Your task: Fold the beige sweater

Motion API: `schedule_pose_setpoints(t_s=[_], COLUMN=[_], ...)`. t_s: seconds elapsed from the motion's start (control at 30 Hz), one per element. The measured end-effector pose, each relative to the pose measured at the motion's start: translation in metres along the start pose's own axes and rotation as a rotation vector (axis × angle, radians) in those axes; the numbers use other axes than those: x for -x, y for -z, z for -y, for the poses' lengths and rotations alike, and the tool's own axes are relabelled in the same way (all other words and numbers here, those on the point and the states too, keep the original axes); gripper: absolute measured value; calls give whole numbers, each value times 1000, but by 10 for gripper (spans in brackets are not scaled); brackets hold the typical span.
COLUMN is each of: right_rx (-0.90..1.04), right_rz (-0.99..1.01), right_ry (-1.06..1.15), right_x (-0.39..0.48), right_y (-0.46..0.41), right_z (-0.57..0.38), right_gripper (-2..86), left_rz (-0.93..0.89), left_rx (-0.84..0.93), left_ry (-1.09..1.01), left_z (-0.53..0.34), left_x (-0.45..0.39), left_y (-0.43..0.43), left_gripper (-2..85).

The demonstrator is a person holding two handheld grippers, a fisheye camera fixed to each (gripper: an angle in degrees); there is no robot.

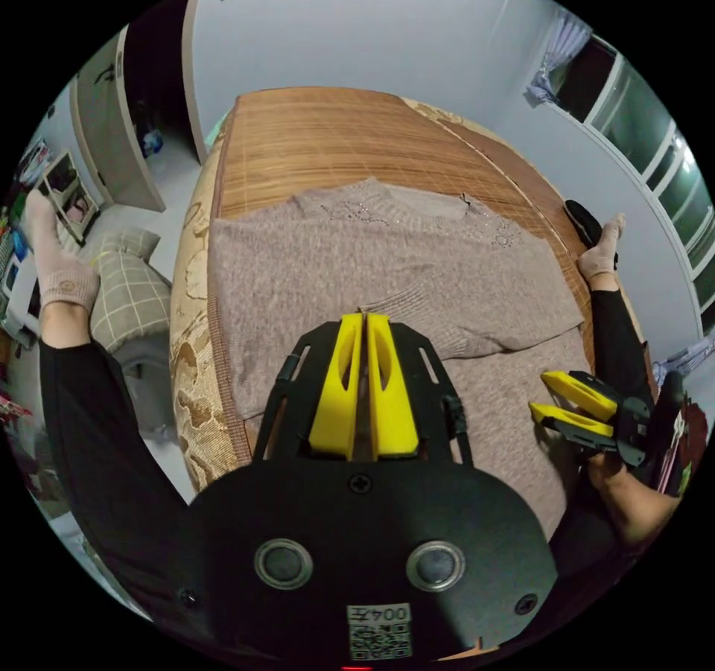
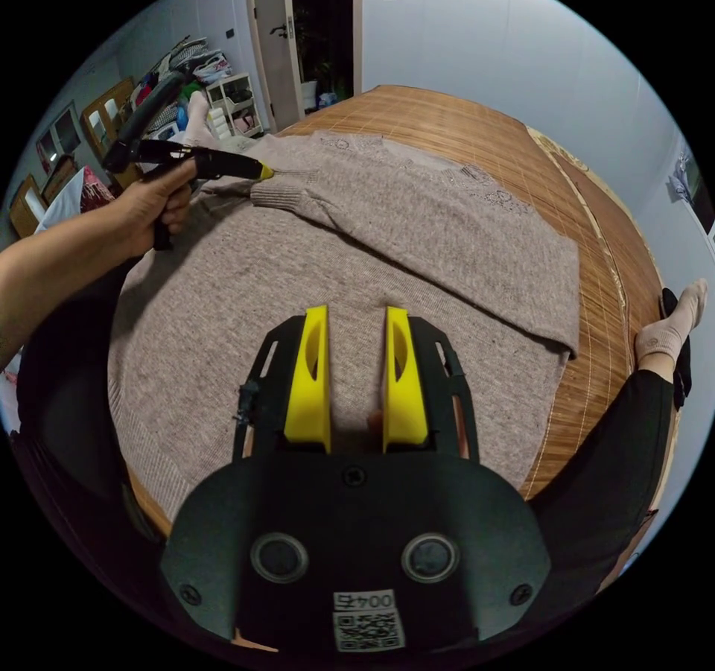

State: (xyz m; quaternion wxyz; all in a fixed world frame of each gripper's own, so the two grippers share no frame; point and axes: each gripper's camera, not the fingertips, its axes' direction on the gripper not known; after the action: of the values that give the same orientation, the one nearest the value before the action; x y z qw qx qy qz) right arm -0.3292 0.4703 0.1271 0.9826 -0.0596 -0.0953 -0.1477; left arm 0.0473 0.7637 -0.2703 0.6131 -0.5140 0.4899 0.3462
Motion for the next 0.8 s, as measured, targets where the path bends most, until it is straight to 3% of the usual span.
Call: schedule_pose_setpoints(t_s=[0.17,0.63,0.8], right_rx=[1,1,2], right_rz=[2,4,3], right_ry=[-2,-11,-19], right_x=[1,7,10], right_y=[4,18,24], right_z=[-2,-7,-8], right_gripper=[115,114,111], left_rz=[-56,-128,-137], left_rx=[-55,14,36], left_ry=[44,-39,-31], left_z=[-5,-33,-27], left_x=[12,-3,-1], left_y=[18,1,-1], left_gripper=[18,60,29])
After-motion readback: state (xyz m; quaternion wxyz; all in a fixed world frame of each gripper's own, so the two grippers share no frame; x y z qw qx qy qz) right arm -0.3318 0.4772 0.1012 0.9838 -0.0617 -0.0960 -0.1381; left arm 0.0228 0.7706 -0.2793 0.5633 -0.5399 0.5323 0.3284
